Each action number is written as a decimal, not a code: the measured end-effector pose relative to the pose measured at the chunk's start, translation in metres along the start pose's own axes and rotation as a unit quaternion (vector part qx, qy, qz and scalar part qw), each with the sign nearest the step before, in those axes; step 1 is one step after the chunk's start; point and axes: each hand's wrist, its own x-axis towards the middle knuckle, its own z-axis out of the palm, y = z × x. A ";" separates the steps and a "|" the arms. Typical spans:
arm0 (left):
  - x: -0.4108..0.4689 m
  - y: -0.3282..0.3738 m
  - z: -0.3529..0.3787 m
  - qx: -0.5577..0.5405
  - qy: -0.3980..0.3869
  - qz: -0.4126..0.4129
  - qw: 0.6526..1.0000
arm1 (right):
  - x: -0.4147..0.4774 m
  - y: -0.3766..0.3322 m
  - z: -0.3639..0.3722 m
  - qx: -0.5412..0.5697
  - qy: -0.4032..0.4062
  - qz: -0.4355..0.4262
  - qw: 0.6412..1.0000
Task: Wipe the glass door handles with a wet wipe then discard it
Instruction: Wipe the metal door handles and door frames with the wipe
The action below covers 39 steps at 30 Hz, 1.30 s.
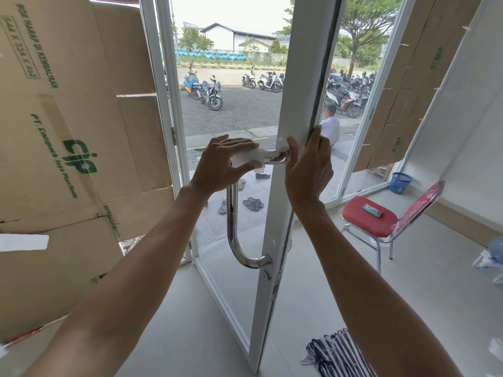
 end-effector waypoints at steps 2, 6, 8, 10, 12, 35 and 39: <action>-0.002 -0.001 0.001 0.000 0.009 0.002 1.000 | 0.000 0.001 0.001 0.006 0.008 -0.003 1.000; -0.003 -0.001 0.006 -0.002 0.020 -0.002 1.000 | -0.001 0.002 0.003 0.012 0.013 0.003 1.000; -0.003 0.000 0.006 -0.017 0.026 -0.018 0.999 | 0.001 0.004 0.003 0.015 0.008 0.003 1.000; -0.003 0.002 0.004 -0.031 0.025 -0.035 0.999 | 0.003 0.006 0.002 0.017 0.003 0.002 1.000; -0.003 0.003 0.001 -0.042 0.015 -0.049 0.998 | 0.005 0.008 0.001 0.020 -0.004 0.003 1.000; -0.010 -0.007 -0.013 -0.035 -0.016 -0.061 0.997 | -0.002 -0.005 -0.003 0.013 -0.013 0.015 1.000; -0.010 0.004 -0.015 -0.024 -0.019 -0.077 0.997 | -0.005 -0.008 -0.004 0.016 -0.007 0.024 1.000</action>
